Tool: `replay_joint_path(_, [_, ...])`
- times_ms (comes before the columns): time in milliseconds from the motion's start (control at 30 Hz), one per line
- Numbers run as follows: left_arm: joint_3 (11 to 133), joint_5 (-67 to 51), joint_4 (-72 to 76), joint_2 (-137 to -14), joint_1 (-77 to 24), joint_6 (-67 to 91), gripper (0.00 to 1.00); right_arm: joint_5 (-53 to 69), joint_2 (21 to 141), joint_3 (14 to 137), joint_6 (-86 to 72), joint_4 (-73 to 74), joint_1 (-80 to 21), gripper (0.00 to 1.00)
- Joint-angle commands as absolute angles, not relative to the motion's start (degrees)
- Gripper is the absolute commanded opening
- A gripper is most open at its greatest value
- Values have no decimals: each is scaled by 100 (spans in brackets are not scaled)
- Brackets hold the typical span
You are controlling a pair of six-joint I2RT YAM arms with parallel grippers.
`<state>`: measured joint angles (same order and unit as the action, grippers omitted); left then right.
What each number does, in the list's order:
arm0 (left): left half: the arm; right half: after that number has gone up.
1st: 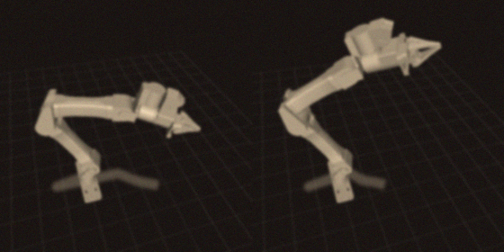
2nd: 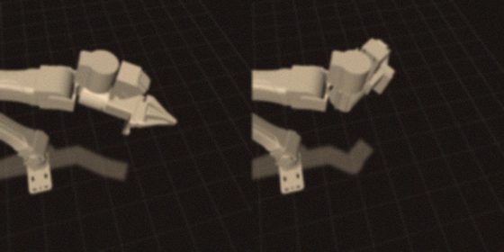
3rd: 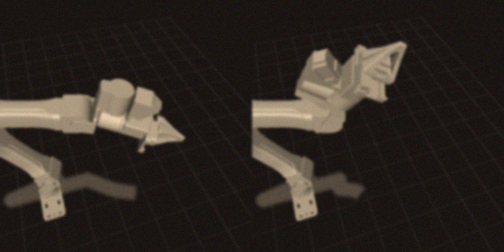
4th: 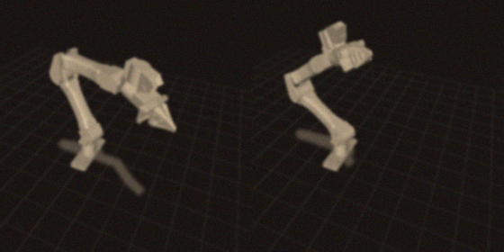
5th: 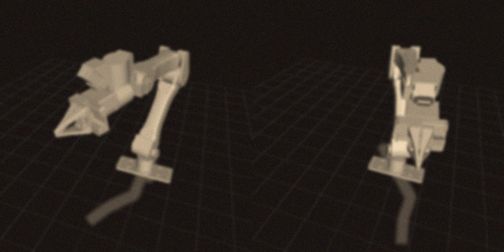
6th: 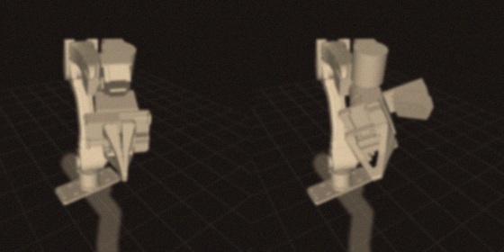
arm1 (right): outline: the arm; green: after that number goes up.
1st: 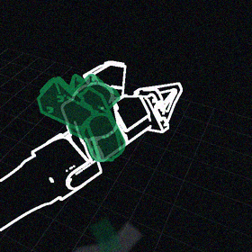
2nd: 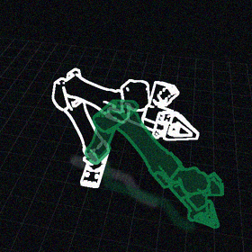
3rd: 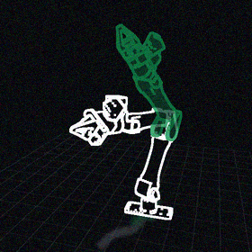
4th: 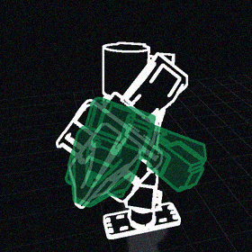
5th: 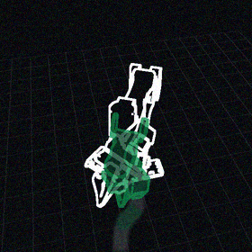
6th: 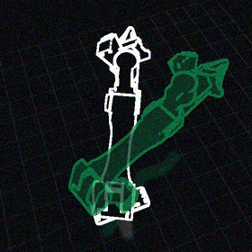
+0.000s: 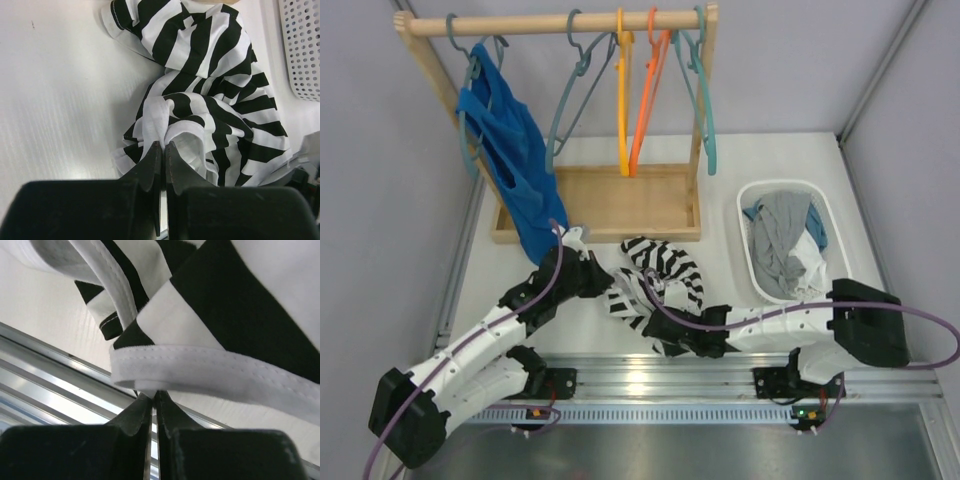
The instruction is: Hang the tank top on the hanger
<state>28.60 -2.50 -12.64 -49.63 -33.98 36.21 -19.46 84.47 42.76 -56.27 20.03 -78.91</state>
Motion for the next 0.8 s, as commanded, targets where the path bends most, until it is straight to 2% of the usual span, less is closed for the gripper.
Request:
replay_joint_path(0, [2856,-71,-1309,-4878,-3366,3542,0,-2495,7755,4403,-5661,1994,-7815,0])
replay_joint_path(133, [2848,-53,-1275,-4895,-3375,3551,0,-2295,6805,4325,-5249,2162,-7025,0])
replay_joint_path(300, [2760,-123,-1117,-5045,-3375,3603,0,-1004,6056,3999,-4747,1916,-5373,0])
replay_joint_path(500, [2602,-211,-783,-5422,-3366,3683,0,-520,6846,3692,-4676,1357,-4747,0])
replay_joint_path(700, [2514,-246,-668,-5573,-3366,3700,0,-422,7436,3410,-4781,914,-4605,0])
replay_joint_path(733, [2505,-246,-685,-5537,-3375,3665,3,-439,7383,3401,-4790,923,-4605,0])
replay_joint_path(767, [2496,-290,-686,-5433,-3366,3639,7,-466,7261,3419,-4790,975,-4605,6])
